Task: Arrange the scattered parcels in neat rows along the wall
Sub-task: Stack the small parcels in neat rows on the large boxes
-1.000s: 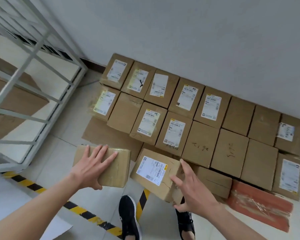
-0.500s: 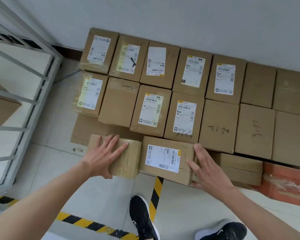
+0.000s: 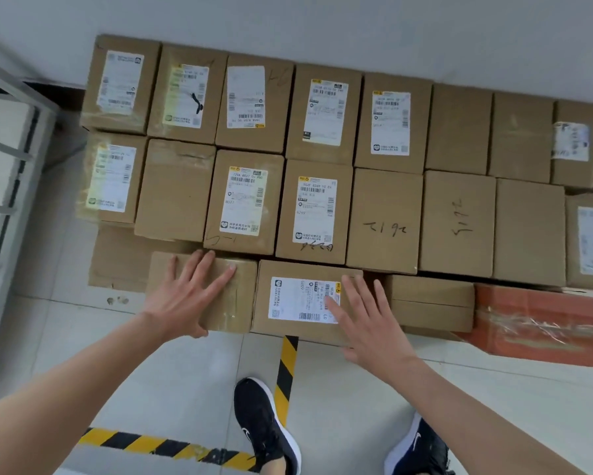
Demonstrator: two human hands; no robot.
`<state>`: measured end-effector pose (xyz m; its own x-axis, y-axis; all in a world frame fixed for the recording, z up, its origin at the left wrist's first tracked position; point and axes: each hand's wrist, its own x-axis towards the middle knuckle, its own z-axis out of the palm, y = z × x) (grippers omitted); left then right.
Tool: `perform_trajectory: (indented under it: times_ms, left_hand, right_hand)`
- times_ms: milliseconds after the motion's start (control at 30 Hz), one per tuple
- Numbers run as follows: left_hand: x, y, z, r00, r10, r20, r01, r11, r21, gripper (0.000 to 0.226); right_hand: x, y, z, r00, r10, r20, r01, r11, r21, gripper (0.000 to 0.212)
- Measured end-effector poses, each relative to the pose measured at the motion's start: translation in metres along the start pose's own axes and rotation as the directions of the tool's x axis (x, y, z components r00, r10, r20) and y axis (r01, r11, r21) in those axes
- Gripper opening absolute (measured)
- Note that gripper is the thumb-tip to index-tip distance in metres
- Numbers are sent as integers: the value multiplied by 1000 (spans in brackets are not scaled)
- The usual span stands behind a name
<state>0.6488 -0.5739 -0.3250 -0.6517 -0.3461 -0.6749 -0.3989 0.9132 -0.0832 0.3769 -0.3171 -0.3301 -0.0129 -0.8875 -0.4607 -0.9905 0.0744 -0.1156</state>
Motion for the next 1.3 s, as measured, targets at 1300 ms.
perform_trajectory:
  times_ms: [1300]
  left_hand:
    - [89, 481, -301, 817, 539, -205, -511, 841, 178, 118]
  right_hand:
    - [-319, 217, -19, 734, 672, -97, -616, 719, 322, 72]
